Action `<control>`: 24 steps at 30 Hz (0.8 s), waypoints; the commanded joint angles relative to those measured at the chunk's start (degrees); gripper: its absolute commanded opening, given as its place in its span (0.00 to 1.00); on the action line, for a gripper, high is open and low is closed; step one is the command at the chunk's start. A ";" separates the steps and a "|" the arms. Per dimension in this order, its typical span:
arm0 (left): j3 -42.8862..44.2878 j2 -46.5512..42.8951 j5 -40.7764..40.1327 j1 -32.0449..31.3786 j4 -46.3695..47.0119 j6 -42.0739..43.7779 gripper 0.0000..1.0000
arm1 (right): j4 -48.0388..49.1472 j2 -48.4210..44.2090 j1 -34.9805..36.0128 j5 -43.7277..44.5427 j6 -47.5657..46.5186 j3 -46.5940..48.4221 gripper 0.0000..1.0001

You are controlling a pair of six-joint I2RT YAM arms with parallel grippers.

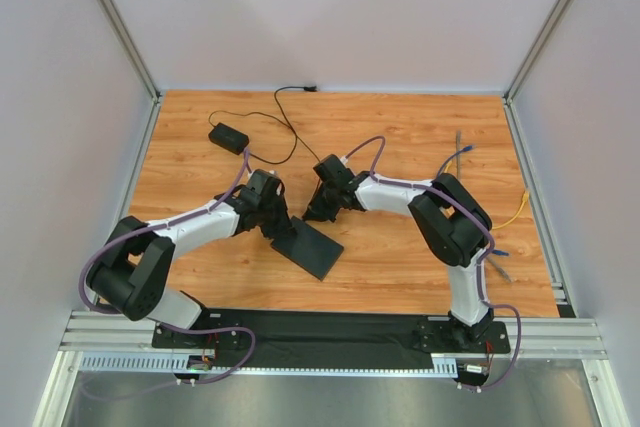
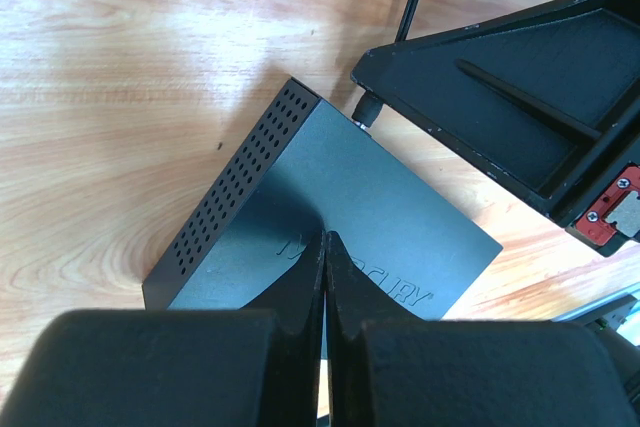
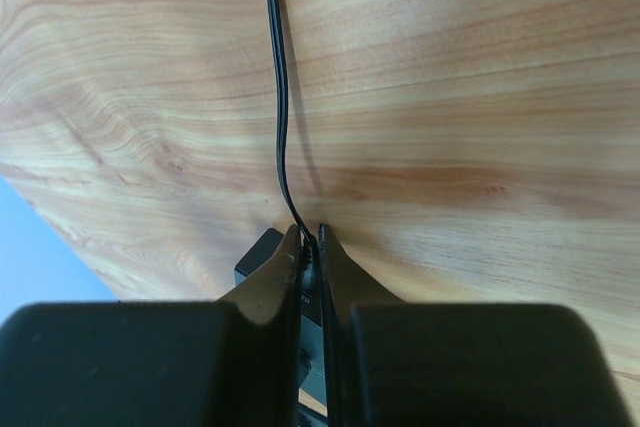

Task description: Pull the plug from the switch port

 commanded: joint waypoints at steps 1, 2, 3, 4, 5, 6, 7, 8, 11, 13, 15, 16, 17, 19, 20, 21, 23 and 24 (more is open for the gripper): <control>-5.15 5.60 -4.83 -0.78 -9.09 1.94 0.00 | -0.08 -0.74 -1.37 9.32 -1.30 2.63 0.00; -5.06 5.86 -4.83 -0.78 -9.17 1.94 0.00 | -0.16 -0.31 -1.28 9.23 -1.39 2.90 0.00; -4.97 6.04 -4.83 -0.78 -9.17 2.03 0.00 | -0.25 -0.21 -1.28 9.40 -1.48 2.99 0.00; -4.89 6.04 -4.74 -0.69 -9.17 2.03 0.00 | -0.17 0.22 -1.19 9.40 -1.66 3.42 0.00; -4.97 6.13 -4.83 -0.69 -9.09 2.03 0.00 | -0.25 0.66 -1.19 9.40 -1.83 3.78 0.00; -4.97 6.30 -4.83 -0.69 -9.00 2.03 0.00 | -0.51 0.93 -1.19 9.32 -1.66 4.04 0.00; -4.97 6.22 -4.83 -0.78 -8.91 2.03 0.00 | -0.52 1.45 -1.28 8.88 -1.31 4.13 0.00; -5.06 6.39 -4.91 -0.78 -8.91 1.94 0.00 | -0.43 1.37 -1.37 8.88 0.26 3.43 0.00; -5.15 6.66 -4.91 -0.69 -9.00 1.59 0.00 | 2.20 -0.21 -1.45 10.81 3.52 0.71 0.00; -5.24 6.83 -5.26 -0.78 -9.00 1.59 0.00 | 0.81 -0.39 -1.37 12.38 4.32 1.58 0.00; -5.24 7.01 -5.44 -0.78 -9.00 1.68 0.00 | -1.12 -0.48 -1.28 14.57 4.32 2.80 0.00; -5.32 7.10 -5.62 -0.78 -8.91 1.59 0.00 | -1.48 -0.39 -1.28 15.37 4.32 3.16 0.00; -5.50 7.10 -5.27 -0.69 -8.73 1.50 0.00 | -1.66 -0.30 -1.28 16.08 4.14 3.42 0.00; -5.76 7.27 -5.00 -0.78 -8.21 1.33 0.00 | -3.06 0.92 -1.28 16.52 2.92 5.53 0.00; -5.94 7.36 -4.83 -0.78 -8.03 1.24 0.00 | -3.76 1.28 -1.19 16.87 2.30 6.49 0.00; -5.94 7.36 -4.74 -0.78 -7.94 1.24 0.00 | -4.73 1.63 -1.10 17.48 1.34 7.63 0.00; -6.03 7.36 -4.83 -0.78 -7.85 1.24 0.00 | -5.00 1.81 -1.10 18.45 0.89 7.65 0.00; -6.03 7.36 -4.91 -0.78 -7.94 1.33 0.00 | -4.48 1.90 -1.10 18.46 0.28 7.56 0.00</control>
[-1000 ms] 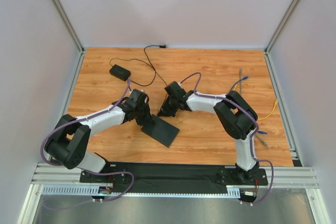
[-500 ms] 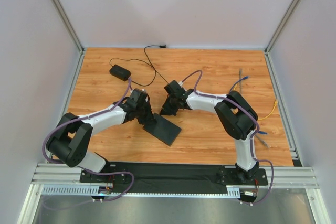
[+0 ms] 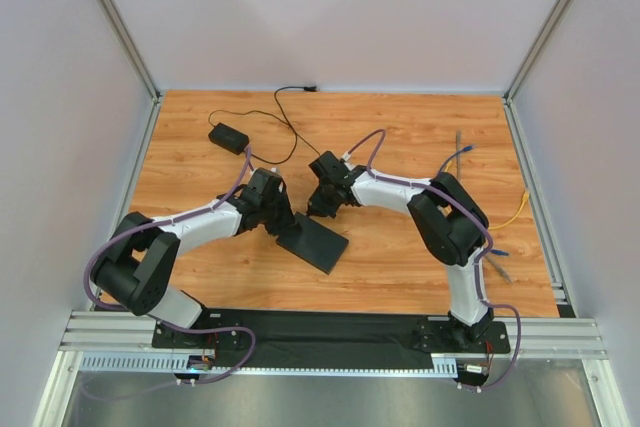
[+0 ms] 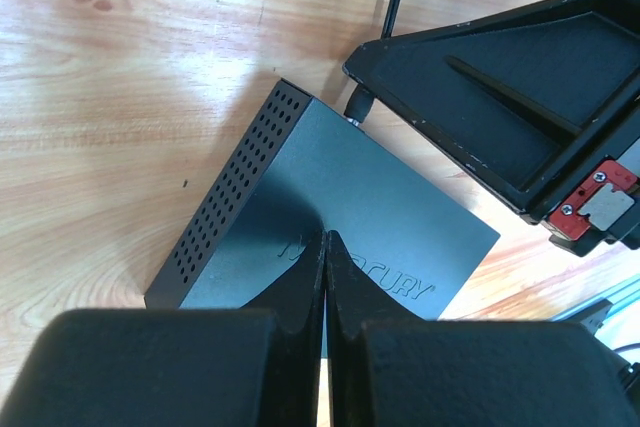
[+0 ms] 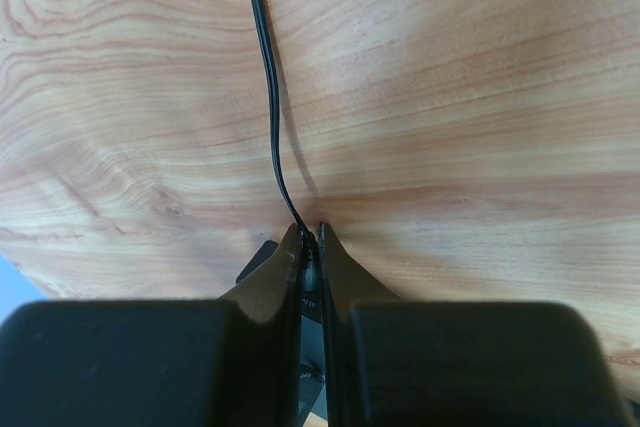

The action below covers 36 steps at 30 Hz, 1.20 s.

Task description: Pull the plug from the switch port

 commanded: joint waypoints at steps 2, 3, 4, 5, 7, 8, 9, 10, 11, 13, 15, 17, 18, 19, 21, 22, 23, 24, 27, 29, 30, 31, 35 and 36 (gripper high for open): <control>-5.63 5.81 -5.92 -0.73 -13.12 2.40 0.00 | 2.20 0.96 -1.06 10.50 -1.56 3.21 0.00; -5.55 5.90 -5.83 -0.73 -12.95 2.40 0.00 | 2.45 0.70 -0.71 10.50 -1.56 2.95 0.00; -5.55 6.25 -5.83 -0.73 -12.95 2.48 0.00 | 2.89 0.52 0.16 10.58 -1.74 2.34 0.00; -5.28 6.42 -5.92 -0.73 -12.95 2.49 0.00 | 3.16 0.43 0.52 10.67 -1.91 2.33 0.00; -5.19 6.86 -5.83 -0.65 -12.94 2.49 0.00 | 2.55 0.52 1.05 10.93 -2.53 2.94 0.00; -5.19 6.95 -5.83 -0.73 -12.86 2.49 0.00 | 2.37 0.43 1.14 11.28 -2.79 3.38 0.00; -5.19 6.95 -5.75 -0.65 -12.68 2.40 0.00 | 1.85 0.34 0.97 12.68 -3.23 3.91 0.00; -5.37 7.04 -5.48 -0.64 -12.51 2.22 0.00 | 1.23 0.69 0.79 13.48 -3.93 4.78 0.00; -5.63 6.95 -5.13 -0.73 -12.33 2.22 0.00 | 0.27 0.95 0.70 14.18 -5.24 7.66 0.00; -5.81 6.17 -4.78 -0.65 -12.07 2.05 0.00 | -1.85 1.92 -0.09 13.58 -5.87 9.88 0.00; -5.90 5.72 -4.86 -0.73 -12.41 2.05 0.00 | -2.20 1.75 -0.27 13.40 -6.31 10.68 0.00; -5.72 5.28 -5.39 -0.73 -12.77 2.22 0.00 | -1.77 1.22 -0.27 13.31 -6.48 10.07 0.00; -5.72 5.20 -5.48 -0.73 -12.94 2.31 0.00 | -0.80 0.79 -0.27 12.87 -6.66 9.02 0.00; -5.72 4.85 -5.39 -0.73 -12.95 2.31 0.00 | -0.10 0.43 -0.44 12.70 -7.27 8.58 0.00; -5.72 4.41 -5.39 -0.73 -12.94 2.57 0.00 | -0.09 -0.62 -0.53 12.95 -10.50 8.92 0.00; -5.72 3.45 -5.31 -0.73 -13.03 2.75 0.00 | 0.08 -1.06 -0.70 13.13 -11.75 9.01 0.00; -5.72 2.83 -5.39 -0.65 -13.12 2.92 0.00 | 1.04 -1.59 -0.79 12.70 -13.50 9.19 0.00; -5.63 2.04 -5.57 -0.64 -13.73 3.01 0.00 | 1.66 -2.46 -0.97 12.26 -15.17 9.53 0.00; -4.58 -2.09 -6.97 -0.73 -16.19 3.63 0.00 | 2.98 -3.87 -1.41 11.12 -22.64 10.59 0.00; -3.18 -5.95 -8.11 -0.73 -17.77 4.07 0.00 | 5.61 -3.70 -2.02 6.14 -29.49 12.26 0.00; -2.65 -7.27 -8.38 -0.73 -19.43 4.42 0.00 | 5.97 -2.66 -2.37 4.19 -30.99 13.05 0.00; -1.51 -10.24 -8.38 -0.73 -20.15 4.68 0.00 | 6.06 -2.04 -3.33 2.08 -32.05 14.88 0.00; 1.74 -17.82 -8.38 -0.73 -25.05 5.65 0.00 | 11.66 1.47 -5.10 -6.72 -35.83 17.00 0.00; 2.36 -19.49 -9.86 -0.73 -26.03 5.82 0.00 | 12.38 2.35 -5.10 -7.34 -36.54 17.97 0.00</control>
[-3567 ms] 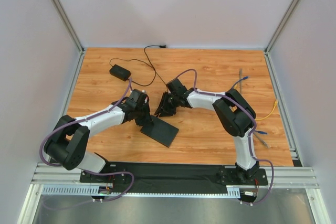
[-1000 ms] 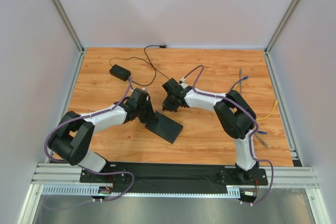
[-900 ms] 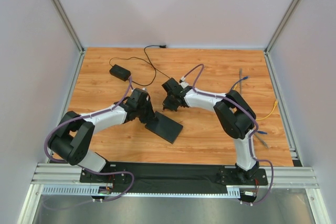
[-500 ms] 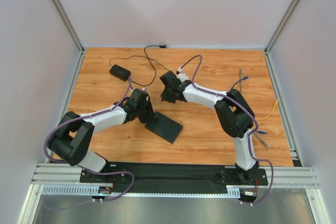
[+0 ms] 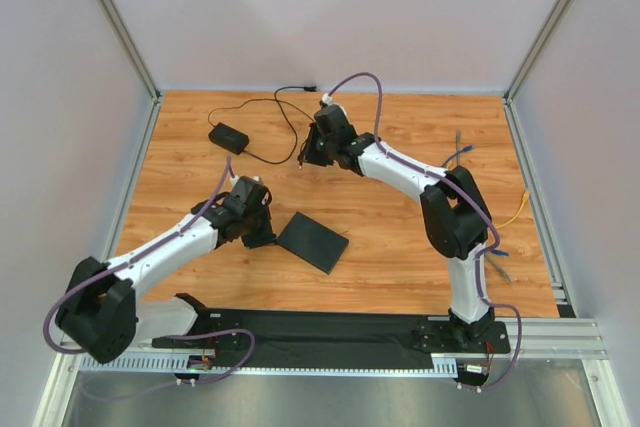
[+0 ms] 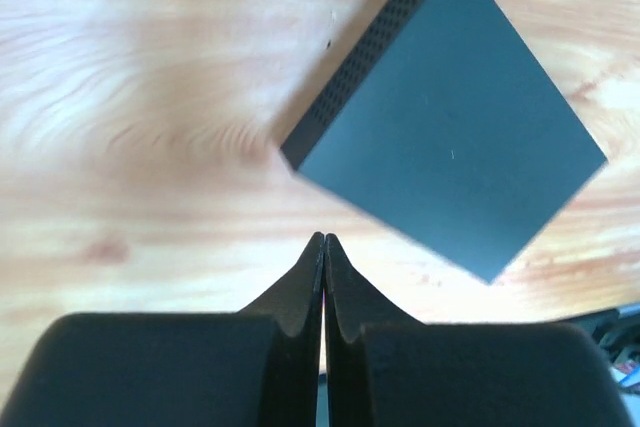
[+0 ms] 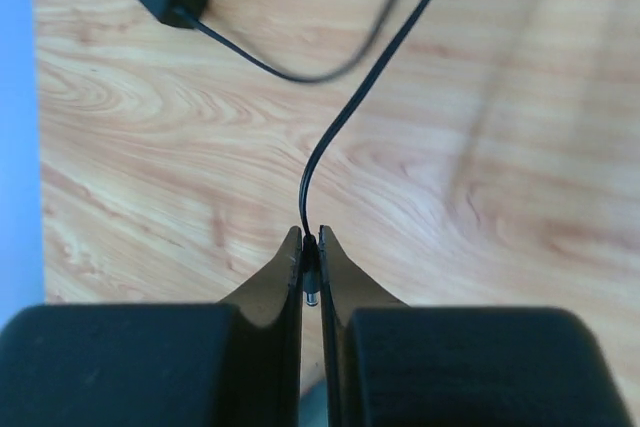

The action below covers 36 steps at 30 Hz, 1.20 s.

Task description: Pull the plug from the switch port

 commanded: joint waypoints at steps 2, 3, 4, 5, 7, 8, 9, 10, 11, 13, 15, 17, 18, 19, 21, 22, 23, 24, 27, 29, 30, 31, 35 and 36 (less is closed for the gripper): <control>4.92 -10.20 -3.80 -0.25 -10.04 3.05 0.00 | 7.04 5.57 -1.25 -7.87 -6.93 8.31 0.00; 5.28 -11.78 -4.06 -0.25 -10.84 3.31 0.00 | 6.77 7.16 -1.34 -7.88 -6.75 10.26 0.00; 5.80 -14.58 -4.50 -0.25 -11.72 3.58 0.00 | 6.51 8.57 -1.34 -7.70 -6.75 12.02 0.00; 5.90 -16.00 -4.42 -0.25 -12.94 4.19 0.00 | 6.42 11.19 -1.34 -6.31 -5.97 15.34 0.00; 5.81 -19.70 -3.89 -0.25 -13.74 5.07 0.00 | 6.51 13.76 -1.34 -4.20 -4.47 18.08 0.00; 5.72 -20.93 -3.89 -0.16 -14.79 5.60 0.00 | 6.33 15.86 -1.34 -1.49 -4.03 19.32 0.00; 5.55 -22.94 -3.98 -0.16 -15.41 5.60 0.00 | 6.59 16.75 -1.26 -0.16 -3.68 21.59 0.00; 5.20 -23.92 -4.07 -0.25 -15.94 5.60 0.00 | 6.77 17.71 -1.26 1.51 -3.50 22.57 0.00; 4.85 -24.97 -3.89 -0.16 -16.47 5.60 0.00 | 6.42 19.55 -1.26 3.96 -3.33 23.71 0.01; 3.70 -27.52 -3.01 -0.16 -16.82 5.43 0.00 | 5.63 21.67 -1.26 5.21 -2.89 28.10 0.01; 2.04 -29.80 -2.22 -0.16 -16.56 4.73 0.00 | 4.14 25.53 -1.26 4.34 -3.06 33.79 0.02; 1.07 -30.78 -0.92 -0.25 -15.86 4.37 0.00 | 0.47 29.48 -1.25 4.08 -2.98 38.20 0.03; 0.63 -31.39 -0.64 -0.25 -15.77 4.28 0.00 | -0.25 30.55 -1.17 3.81 -2.97 39.79 0.04; 0.36 -31.49 -0.55 -0.25 -15.77 4.28 0.00 | -0.78 31.77 -0.99 3.55 -2.54 41.20 0.05; 0.18 -31.40 -0.46 -0.25 -15.77 4.46 0.00 | -1.14 32.05 -0.99 4.07 -1.66 41.13 0.07; 0.18 -31.31 -0.20 -0.25 -15.77 4.55 0.00 | -1.49 32.14 -0.91 4.51 -0.70 40.78 0.09; 0.10 -31.14 -0.02 -0.16 -15.77 4.55 0.00 | -2.10 32.31 -0.82 4.69 -0.43 40.86 0.10; -0.08 -31.05 0.67 -0.25 -15.68 4.55 0.00 | -2.54 32.40 -0.73 4.60 -0.42 40.77 0.14; -0.60 -31.57 1.29 -0.25 -15.59 4.37 0.00 | -2.81 32.23 -0.55 2.59 -1.91 41.04 0.28; -1.04 -32.01 1.21 -0.16 -15.59 4.11 0.00 | -3.77 31.88 -0.29 1.97 -4.10 41.91 0.51; -1.13 -32.19 1.21 -0.16 -15.77 4.19 0.00 | -4.39 31.61 -0.29 1.97 -4.55 42.26 0.55; -1.13 -32.28 1.21 -0.25 -16.20 4.11 0.00 | -5.35 31.00 -0.12 1.53 -4.99 42.53 0.59; -1.31 -33.33 1.65 -0.25 -17.17 3.85 0.00 | -9.83 28.89 -0.20 1.09 -7.10 45.08 0.68; -1.14 -33.59 1.73 -0.16 -17.44 3.84 0.00 | -10.54 27.93 -0.03 1.09 -8.58 44.73 0.68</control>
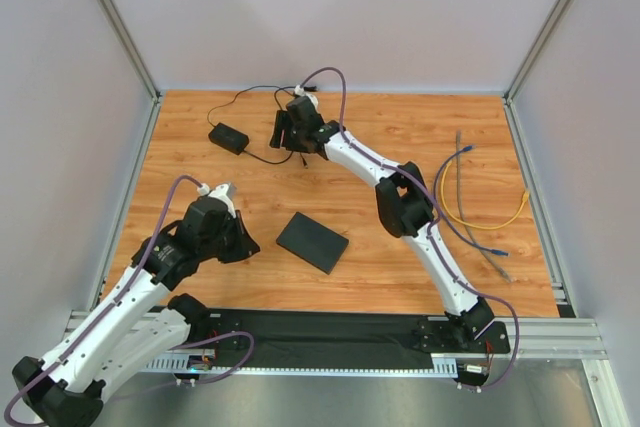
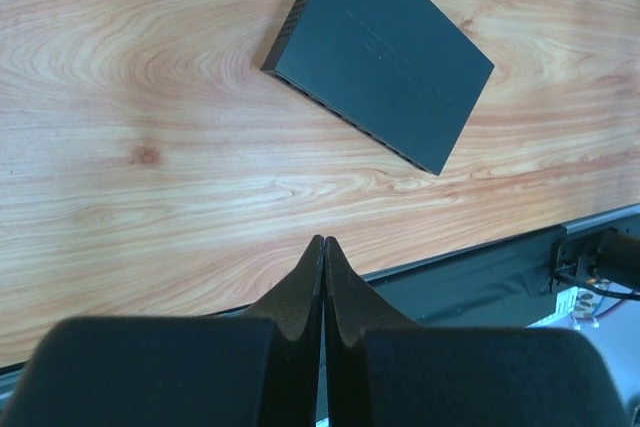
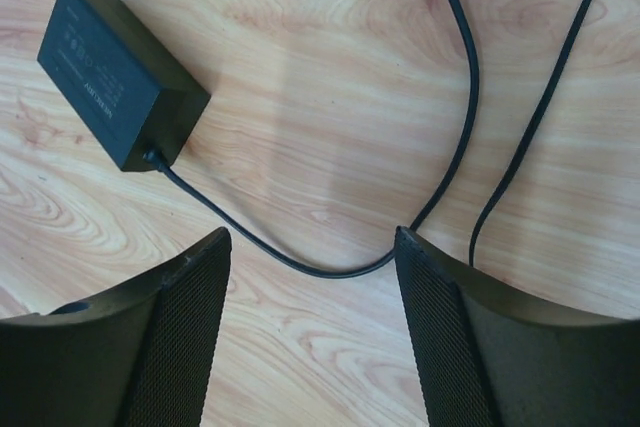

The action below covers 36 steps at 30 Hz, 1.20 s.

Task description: Pull the plug from the switch port

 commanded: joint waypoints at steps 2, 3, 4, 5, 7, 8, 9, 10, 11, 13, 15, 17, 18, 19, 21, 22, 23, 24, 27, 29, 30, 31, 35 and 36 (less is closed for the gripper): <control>0.13 -1.73 1.17 -0.21 -2.05 0.04 0.00 | -5.89 -7.97 0.61 0.08 -5.82 1.30 0.70; 0.05 -1.90 1.17 -0.12 -2.32 -0.05 0.00 | -6.68 -9.91 0.87 0.95 -7.92 -2.45 0.70; -0.04 -2.08 1.17 -0.21 -2.41 -0.05 0.00 | -7.82 -14.80 1.05 2.18 -9.07 -5.01 0.70; -0.22 -2.17 0.99 -0.21 -2.75 -0.05 0.00 | -7.83 -17.63 1.22 4.80 -9.87 -8.00 0.71; -0.13 -2.00 -0.41 -0.21 -3.63 -0.14 0.00 | -6.61 -26.83 1.14 6.23 -11.19 -19.55 0.72; -0.13 -1.56 -1.03 -0.21 -3.72 -0.22 0.00 | -6.52 -29.85 1.31 7.02 -11.54 -23.63 0.72; 0.13 -1.38 -1.55 -0.21 -3.72 0.04 0.00 | -6.52 -32.75 1.40 7.64 -11.98 -27.15 0.72; 0.31 -0.77 -2.17 -0.21 -3.81 -0.05 0.00 | -7.04 -38.43 1.49 8.69 -12.42 -34.06 0.72; 0.74 0.72 -2.26 -0.21 -4.33 -0.57 0.00 | -7.48 -41.19 1.40 9.13 -12.69 -37.44 0.72; 2.24 2.92 -5.94 -0.21 -5.21 -1.80 0.00 | -7.66 -49.16 1.75 8.44 -12.25 -48.29 0.71; 3.91 7.13 -7.18 0.05 -5.05 -1.63 0.00 | -7.13 -54.55 1.93 7.03 -11.99 -55.62 0.69; 5.40 11.69 -7.18 0.40 -3.73 -1.02 0.00 | -6.35 -62.02 2.01 3.70 -9.81 -65.88 0.69; 5.84 13.28 -7.10 0.84 -2.25 -0.67 0.00 | -5.30 -64.48 2.10 1.16 -8.83 -69.25 0.68; 6.28 14.78 -7.01 1.11 -1.45 -0.23 0.00 | -2.50 -69.12 2.10 -4.95 -8.21 -72.42 0.68; 7.51 19.26 -5.43 1.98 0.31 1.00 0.00 | -0.64 -73.01 2.54 -8.43 -4.79 -80.78 0.68; 7.95 20.58 -4.82 2.77 2.41 1.53 0.00 | 1.46 -76.60 2.98 -10.36 -3.73 -83.50 0.68; 9.00 23.29 -3.51 3.04 3.30 2.49 0.00 | 2.79 -78.29 3.68 -11.33 -2.59 -85.79 0.68; 9.36 24.62 -2.71 3.39 4.26 3.28 0.00 | 4.19 -79.70 4.90 -12.39 -0.67 -89.90 0.68; 10.41 29.11 0.81 4.36 9.62 5.30 0.16 | 8.94 -84.44 6.06 -14.33 3.99 -96.50 0.68; 10.94 32.00 2.12 4.71 11.38 6.27 0.38 | 11.41 -85.42 6.15 -13.11 5.67 -98.89 0.69; 11.03 32.98 2.57 4.80 12.78 7.24 0.42 | 12.20 -85.86 6.15 -12.84 6.64 -99.86 0.69; 11.29 35.07 3.18 5.06 13.15 7.86 0.43 | 15.25 -85.69 6.06 -13.36 7.95 -101.87 0.69; 13.05 39.83 4.33 5.77 13.85 10.32 0.47 | 23.53 -81.22 5.97 -16.70 10.95 -103.92 0.68; 13.23 40.71 4.68 5.94 14.38 10.93 0.47 | 25.89 -78.33 6.06 -17.05 11.39 -103.74 0.68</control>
